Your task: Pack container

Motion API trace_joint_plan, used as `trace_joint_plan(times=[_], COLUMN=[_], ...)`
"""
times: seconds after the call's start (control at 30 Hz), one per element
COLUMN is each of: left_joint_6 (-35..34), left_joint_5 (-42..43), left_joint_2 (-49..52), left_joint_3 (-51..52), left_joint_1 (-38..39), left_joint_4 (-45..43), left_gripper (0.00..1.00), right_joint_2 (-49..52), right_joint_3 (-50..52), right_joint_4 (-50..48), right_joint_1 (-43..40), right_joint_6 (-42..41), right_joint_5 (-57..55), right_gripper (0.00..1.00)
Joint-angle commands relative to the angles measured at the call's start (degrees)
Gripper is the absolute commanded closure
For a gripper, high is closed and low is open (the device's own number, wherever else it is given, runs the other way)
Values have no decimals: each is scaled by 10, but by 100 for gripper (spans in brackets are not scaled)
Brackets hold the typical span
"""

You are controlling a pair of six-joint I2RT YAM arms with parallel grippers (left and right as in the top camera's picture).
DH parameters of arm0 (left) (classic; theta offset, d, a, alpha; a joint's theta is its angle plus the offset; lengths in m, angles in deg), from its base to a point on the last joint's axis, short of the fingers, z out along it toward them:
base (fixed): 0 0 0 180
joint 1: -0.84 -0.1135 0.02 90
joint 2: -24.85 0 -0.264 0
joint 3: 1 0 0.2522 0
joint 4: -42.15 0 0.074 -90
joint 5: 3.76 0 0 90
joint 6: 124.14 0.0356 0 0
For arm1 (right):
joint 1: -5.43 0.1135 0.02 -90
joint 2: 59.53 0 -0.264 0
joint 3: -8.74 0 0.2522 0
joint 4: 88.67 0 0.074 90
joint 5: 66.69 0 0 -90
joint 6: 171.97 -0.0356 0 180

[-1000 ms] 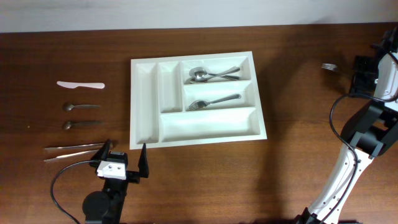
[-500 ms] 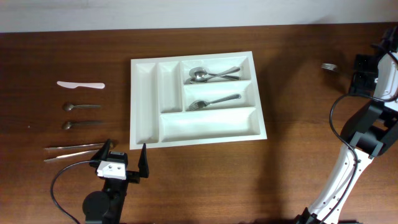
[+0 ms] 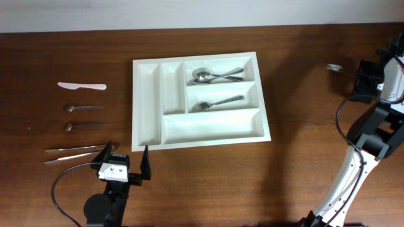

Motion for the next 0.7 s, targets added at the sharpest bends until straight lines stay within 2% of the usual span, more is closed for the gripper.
trace_joint_plan(times=[0.0, 0.27, 0.67], left_joint_6=[5, 5, 5], left_joint_5=[-2, -2, -2], left_joint_2=[-5, -5, -5], left_joint_3=[2, 2, 2], left_joint_1=[-3, -3, -3], left_joint_4=[2, 2, 2], left_gripper=[1, 1, 1], right_joint_2=[21, 21, 21], right_joint_3=[-2, -2, -2], right_joint_4=[3, -28, -6], right_joint_1=[-6, -8, -21], right_joint_6=[-6, 2, -24], right_joint_5=[4, 5, 17], right_gripper=[2, 2, 2])
